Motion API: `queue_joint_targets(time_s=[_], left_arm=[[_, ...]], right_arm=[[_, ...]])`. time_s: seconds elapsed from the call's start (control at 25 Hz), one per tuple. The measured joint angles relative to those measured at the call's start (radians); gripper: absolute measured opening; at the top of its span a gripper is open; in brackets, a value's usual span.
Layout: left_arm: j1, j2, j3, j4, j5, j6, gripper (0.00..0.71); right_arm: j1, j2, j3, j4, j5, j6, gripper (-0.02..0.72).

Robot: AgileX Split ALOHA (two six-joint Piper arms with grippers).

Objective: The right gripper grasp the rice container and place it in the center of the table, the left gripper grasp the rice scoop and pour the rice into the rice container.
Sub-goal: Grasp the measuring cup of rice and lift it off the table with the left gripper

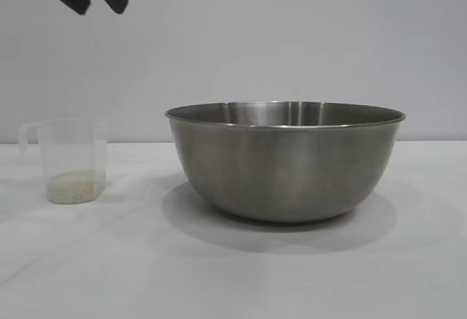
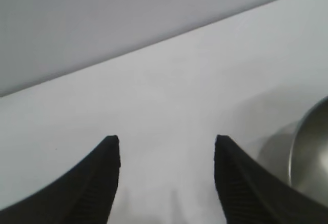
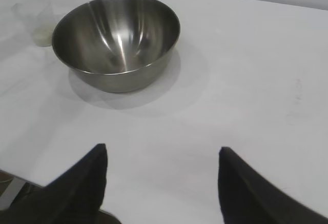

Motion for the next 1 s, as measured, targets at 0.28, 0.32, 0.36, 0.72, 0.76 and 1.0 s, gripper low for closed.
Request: queue_joint_targets(time_s=[0.28, 0.32, 0.36, 0.72, 0.76, 1.0], left_arm=[[0.000, -0.024, 0.243, -0.247, -0.244, 0.187, 0.342], [0.000, -0.024, 0.277, -0.268, -0.275, 0.223, 0.342], [0.000, -0.024, 0.308, -0.289, -0.306, 0.252, 0.342], [0.000, 0.013, 0.427, -0.439, -0.489, 0.344, 0.342], [0.000, 0.038, 0.429, -0.455, -0.499, 0.346, 0.342], [0.000, 0.210, 0.429, -0.488, -0.637, 0.333, 0.342]], right_arm=[[0.002, 0.000, 0.000, 0.000, 0.000, 0.002, 0.398], [0.005, 0.000, 0.000, -0.002, 0.000, 0.002, 0.398], [0.005, 0.000, 0.000, -0.002, 0.000, 0.002, 0.398], [0.005, 0.000, 0.000, -0.004, 0.000, 0.002, 0.398], [0.005, 0.000, 0.000, -0.004, 0.000, 0.002, 0.398], [0.005, 0.000, 0.000, -0.004, 0.000, 0.002, 0.398]])
